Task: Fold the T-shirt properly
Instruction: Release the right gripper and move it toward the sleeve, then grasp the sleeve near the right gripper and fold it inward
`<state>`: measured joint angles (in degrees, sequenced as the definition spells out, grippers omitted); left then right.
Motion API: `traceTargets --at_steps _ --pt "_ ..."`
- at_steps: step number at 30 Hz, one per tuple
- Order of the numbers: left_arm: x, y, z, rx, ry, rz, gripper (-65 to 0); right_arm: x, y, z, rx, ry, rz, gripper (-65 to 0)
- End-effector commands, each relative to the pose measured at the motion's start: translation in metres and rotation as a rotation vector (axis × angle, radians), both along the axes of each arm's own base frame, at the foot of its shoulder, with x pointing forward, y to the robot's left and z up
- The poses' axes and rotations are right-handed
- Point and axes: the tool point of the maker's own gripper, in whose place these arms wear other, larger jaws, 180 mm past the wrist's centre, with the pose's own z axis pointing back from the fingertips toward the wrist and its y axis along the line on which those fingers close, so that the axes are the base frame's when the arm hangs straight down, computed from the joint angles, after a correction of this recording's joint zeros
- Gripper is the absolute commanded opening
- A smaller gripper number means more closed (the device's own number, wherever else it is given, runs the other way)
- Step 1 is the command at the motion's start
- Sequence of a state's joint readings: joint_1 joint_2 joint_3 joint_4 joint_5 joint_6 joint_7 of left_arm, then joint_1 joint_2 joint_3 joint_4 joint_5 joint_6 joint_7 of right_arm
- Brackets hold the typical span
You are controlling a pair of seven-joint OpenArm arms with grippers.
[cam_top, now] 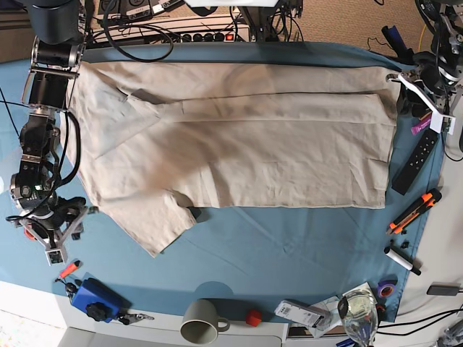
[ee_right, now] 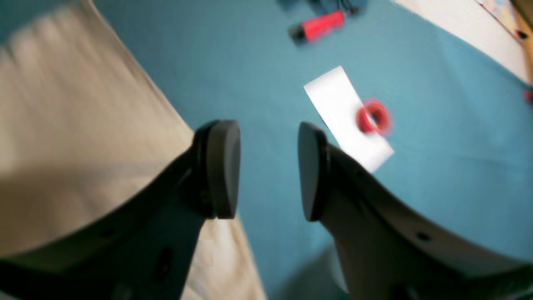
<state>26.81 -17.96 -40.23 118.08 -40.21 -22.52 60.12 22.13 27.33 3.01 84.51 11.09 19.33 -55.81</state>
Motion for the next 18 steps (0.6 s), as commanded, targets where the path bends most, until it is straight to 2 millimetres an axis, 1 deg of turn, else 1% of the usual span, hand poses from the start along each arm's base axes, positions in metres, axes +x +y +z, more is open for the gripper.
traceTargets --at_steps 1,5,7,9,11,12,14,16,18 --pt "0.005 0.001 0.011 0.007 -0.039 -0.007 -43.1 0.009 -0.01 0.015 0.011 -0.057 -0.022 -41.6" --pt "0.005 0.001 0.01 0.006 -0.039 -0.007 -43.1 0.018 -0.018 -0.016 0.146 -0.019 -0.065 -41.6" --pt "0.005 0.001 0.011 0.006 -0.04 -0.007 -43.1 0.025 -0.015 -0.024 0.201 -0.002 -0.026 -41.6" --pt "0.005 0.001 0.011 0.006 -0.04 -0.007 -43.1 0.034 -0.007 -0.024 0.263 0.002 0.026 -42.5" --pt "0.005 0.001 0.011 0.006 -0.04 -0.007 -43.1 0.044 0.003 -0.016 0.338 -0.018 0.08 -44.9" --pt "0.005 0.001 0.011 0.006 -0.04 -0.007 -43.1 0.05 0.006 -0.012 0.371 -0.035 0.088 -45.6" --pt "0.005 0.001 0.011 0.006 -0.04 -0.007 -43.1 0.061 0.004 -0.007 0.407 -0.045 0.072 -45.6" --pt "0.005 0.001 0.011 0.006 -0.039 -0.007 -43.1 0.068 0.004 -0.009 0.446 -0.041 0.055 -45.6" --pt "0.006 0.001 0.011 0.006 -0.04 -0.007 -43.1 0.073 0.008 -0.014 0.479 -0.024 0.055 -45.6"
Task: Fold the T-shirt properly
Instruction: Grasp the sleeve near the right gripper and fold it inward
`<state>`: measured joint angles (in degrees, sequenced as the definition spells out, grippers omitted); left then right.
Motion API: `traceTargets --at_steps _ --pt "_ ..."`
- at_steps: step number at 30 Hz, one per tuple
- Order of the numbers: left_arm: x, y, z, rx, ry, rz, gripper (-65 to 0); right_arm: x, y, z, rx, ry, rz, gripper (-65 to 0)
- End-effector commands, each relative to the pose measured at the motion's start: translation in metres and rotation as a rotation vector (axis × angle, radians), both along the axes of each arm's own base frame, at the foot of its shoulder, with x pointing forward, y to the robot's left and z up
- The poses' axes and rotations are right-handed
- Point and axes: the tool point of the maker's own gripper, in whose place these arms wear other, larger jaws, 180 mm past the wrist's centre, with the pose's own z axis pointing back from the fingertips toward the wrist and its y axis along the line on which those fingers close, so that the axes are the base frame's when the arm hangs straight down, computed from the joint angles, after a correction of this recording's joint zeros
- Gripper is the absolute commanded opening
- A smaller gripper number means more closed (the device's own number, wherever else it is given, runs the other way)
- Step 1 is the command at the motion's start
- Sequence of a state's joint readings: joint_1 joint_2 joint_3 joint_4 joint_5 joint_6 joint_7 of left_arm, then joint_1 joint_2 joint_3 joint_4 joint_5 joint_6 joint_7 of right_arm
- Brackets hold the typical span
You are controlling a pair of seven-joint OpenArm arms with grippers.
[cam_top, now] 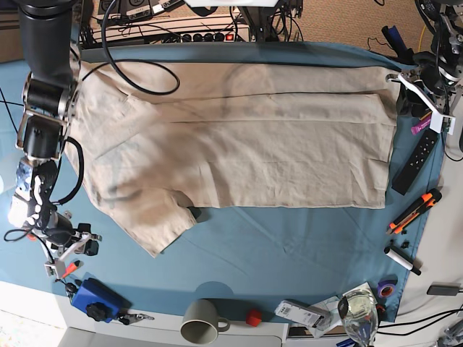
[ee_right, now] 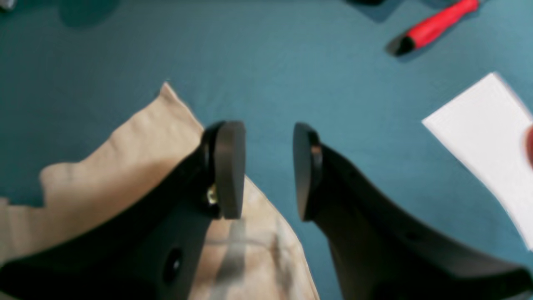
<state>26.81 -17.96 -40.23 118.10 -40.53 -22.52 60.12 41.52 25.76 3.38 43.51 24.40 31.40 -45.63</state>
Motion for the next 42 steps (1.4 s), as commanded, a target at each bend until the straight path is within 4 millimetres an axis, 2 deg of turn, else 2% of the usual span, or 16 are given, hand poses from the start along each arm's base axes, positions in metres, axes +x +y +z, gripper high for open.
traceTargets --at_steps 1,9,11,13,15,20,25,32,34,37,42 --pt "0.005 0.002 0.01 0.011 -0.038 -0.006 -43.1 0.015 0.0 0.025 0.018 -0.075 -0.001 -45.6" --pt "0.004 0.001 0.009 0.009 -0.033 -0.005 -43.1 0.012 0.004 0.011 0.03 -0.057 -0.004 -45.5" --pt "0.005 0.001 0.009 0.007 -0.034 -0.004 -43.1 0.016 -0.004 0.012 0.002 -0.09 -0.051 -45.5" --pt "0.005 -0.001 0.009 -0.001 -0.041 0.001 -43.1 0.014 -0.022 0.002 -0.062 -0.058 -0.15 -45.5" --pt "0.006 -0.003 0.009 -0.013 -0.045 0.004 -43.1 0.009 -0.025 -0.011 -0.111 -0.029 -0.17 -45.5" --pt "0.006 -0.007 0.009 -0.04 -0.051 0.01 -43.1 -0.009 -0.001 -0.046 -0.114 0.038 -0.073 -45.5" --pt "0.005 -0.009 0.008 -0.048 -0.052 0.014 -43.1 -0.025 0.004 -0.069 -0.114 0.11 -0.064 -45.5" --pt "0.006 -0.009 0.009 -0.048 -0.056 0.014 -43.1 -0.071 0.004 -0.116 -0.123 0.28 -0.051 -45.6" --pt "0.006 -0.009 0.009 -0.048 -0.055 0.014 -43.1 -0.085 0.004 -0.127 -0.119 0.332 -0.048 -49.4" --pt "0.006 -0.009 0.009 -0.049 -0.057 0.014 -43.1 -0.101 0.008 -0.135 -0.087 0.424 -0.044 -65.0" --pt "0.009 -0.012 0.012 -0.07 -0.075 0.011 -43.1 -0.104 0.006 -0.126 -0.091 0.449 -0.034 -65.0"
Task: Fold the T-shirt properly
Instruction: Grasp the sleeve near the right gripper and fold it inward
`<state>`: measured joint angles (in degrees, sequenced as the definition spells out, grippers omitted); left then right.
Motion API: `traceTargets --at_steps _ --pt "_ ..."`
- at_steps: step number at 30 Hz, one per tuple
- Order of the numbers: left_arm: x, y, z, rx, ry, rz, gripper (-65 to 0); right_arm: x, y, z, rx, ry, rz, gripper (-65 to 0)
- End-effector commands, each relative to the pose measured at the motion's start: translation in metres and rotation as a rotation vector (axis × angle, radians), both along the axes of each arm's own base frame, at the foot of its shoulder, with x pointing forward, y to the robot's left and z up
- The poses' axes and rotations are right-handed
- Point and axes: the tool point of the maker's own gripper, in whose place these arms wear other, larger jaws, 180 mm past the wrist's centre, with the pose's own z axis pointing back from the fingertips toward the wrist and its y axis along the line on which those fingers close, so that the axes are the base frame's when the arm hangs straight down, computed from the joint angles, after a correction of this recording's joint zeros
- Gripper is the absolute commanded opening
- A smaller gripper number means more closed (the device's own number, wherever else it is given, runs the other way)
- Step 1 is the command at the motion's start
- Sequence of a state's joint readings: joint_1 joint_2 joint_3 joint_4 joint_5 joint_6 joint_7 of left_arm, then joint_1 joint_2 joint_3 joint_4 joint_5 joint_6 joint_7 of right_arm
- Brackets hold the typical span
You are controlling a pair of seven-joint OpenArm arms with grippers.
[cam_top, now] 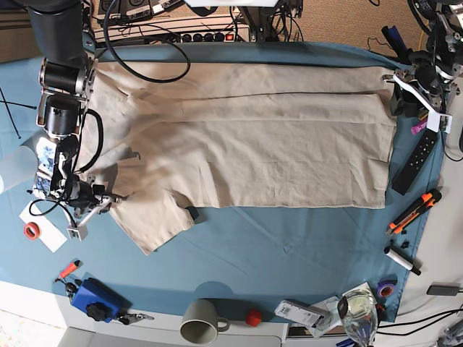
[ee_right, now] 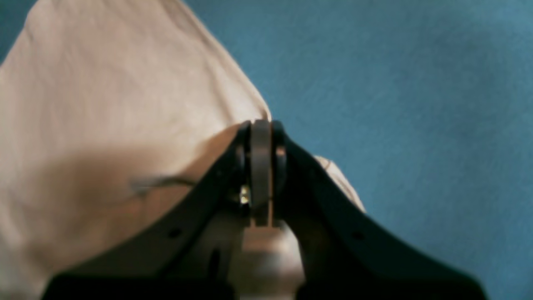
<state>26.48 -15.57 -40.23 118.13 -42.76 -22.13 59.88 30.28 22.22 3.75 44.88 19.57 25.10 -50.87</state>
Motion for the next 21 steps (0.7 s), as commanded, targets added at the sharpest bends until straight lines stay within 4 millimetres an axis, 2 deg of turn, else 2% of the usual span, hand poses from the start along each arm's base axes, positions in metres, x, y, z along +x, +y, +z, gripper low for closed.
traceTargets --at_steps 1,5,9,13,17,21 --pt "0.008 0.001 0.013 0.006 -0.052 -0.007 -43.1 -0.026 -0.008 -0.013 -0.046 0.14 0.023 -65.0" --pt "0.011 0.001 0.015 0.006 -0.063 -0.006 -43.1 -0.022 -0.009 0.015 -0.033 0.101 0.044 -65.0" --pt "0.011 0.001 0.015 0.006 -0.063 -0.007 -43.1 -0.03 -0.011 0.04 -0.055 0.077 0.088 -65.0" --pt "0.011 0.001 0.015 0.006 -0.063 -0.007 -43.1 -0.05 -0.015 0.049 -0.126 0.077 0.137 -65.0" --pt "0.011 0.001 0.015 0.006 -0.063 -0.006 -43.1 -0.071 -0.011 0.048 -0.165 0.067 0.173 -65.0" --pt "0.011 0.001 0.015 0.006 -0.063 -0.007 -43.1 -0.077 -0.01 0.052 -0.155 -0.009 0.146 -65.0"
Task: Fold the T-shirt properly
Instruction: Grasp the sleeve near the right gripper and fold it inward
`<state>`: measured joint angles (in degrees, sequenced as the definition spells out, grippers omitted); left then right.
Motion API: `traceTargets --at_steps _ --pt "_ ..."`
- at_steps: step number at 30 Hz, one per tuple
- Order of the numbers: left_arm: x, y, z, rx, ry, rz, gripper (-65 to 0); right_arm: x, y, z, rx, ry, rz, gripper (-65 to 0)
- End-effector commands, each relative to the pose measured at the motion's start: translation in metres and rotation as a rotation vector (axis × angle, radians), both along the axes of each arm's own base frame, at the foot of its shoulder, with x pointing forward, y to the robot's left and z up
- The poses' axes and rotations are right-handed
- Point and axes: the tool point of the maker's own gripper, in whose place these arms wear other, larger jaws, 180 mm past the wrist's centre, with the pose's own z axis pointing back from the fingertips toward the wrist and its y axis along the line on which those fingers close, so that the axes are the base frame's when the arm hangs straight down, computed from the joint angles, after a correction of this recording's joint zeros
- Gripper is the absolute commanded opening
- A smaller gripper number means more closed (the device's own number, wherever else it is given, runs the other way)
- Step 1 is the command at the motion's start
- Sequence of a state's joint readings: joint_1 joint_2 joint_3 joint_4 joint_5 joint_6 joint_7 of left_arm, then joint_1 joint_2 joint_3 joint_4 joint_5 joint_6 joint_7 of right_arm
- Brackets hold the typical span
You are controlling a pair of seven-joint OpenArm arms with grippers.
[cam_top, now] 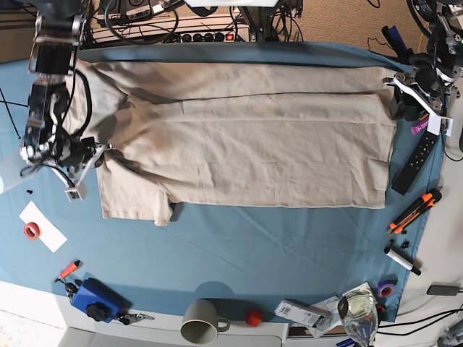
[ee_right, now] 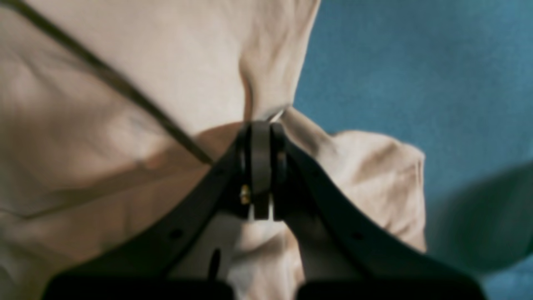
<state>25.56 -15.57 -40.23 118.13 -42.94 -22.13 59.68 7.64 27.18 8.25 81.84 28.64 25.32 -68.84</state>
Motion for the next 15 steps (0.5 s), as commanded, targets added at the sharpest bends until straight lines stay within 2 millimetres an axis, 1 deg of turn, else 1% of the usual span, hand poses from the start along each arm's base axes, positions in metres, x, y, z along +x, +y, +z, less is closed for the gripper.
traceTargets --at_steps 1,3,5,8,10,13,15 --pt "0.005 0.001 0.011 0.009 -0.043 -0.007 -43.1 0.013 -0.01 0.021 -0.016 -0.07 -0.016 -65.0" --pt "0.005 0.001 0.011 0.009 -0.043 -0.007 -43.1 0.013 -0.015 0.024 -0.018 -0.077 -0.03 -65.0" --pt "0.005 0.001 0.011 0.009 -0.043 -0.007 -43.1 0.012 -0.015 0.026 -0.022 -0.08 0.006 -64.2" --pt "0.005 0.001 0.011 0.009 -0.042 -0.007 -43.1 0.012 -0.01 0.026 -0.026 -0.083 0.07 -52.7" --pt "0.005 0.001 0.011 0.009 -0.042 -0.007 -43.1 0.012 -0.008 0.027 -0.01 -0.089 0.072 -48.8" --pt "0.005 0.001 0.011 0.009 -0.042 -0.007 -43.1 0.014 -0.002 0.029 0.027 -0.102 0.07 -48.8" --pt "0.005 0.001 0.011 0.009 -0.042 -0.007 -43.1 0.019 0.0 0.034 0.052 -0.118 0.058 -48.8"
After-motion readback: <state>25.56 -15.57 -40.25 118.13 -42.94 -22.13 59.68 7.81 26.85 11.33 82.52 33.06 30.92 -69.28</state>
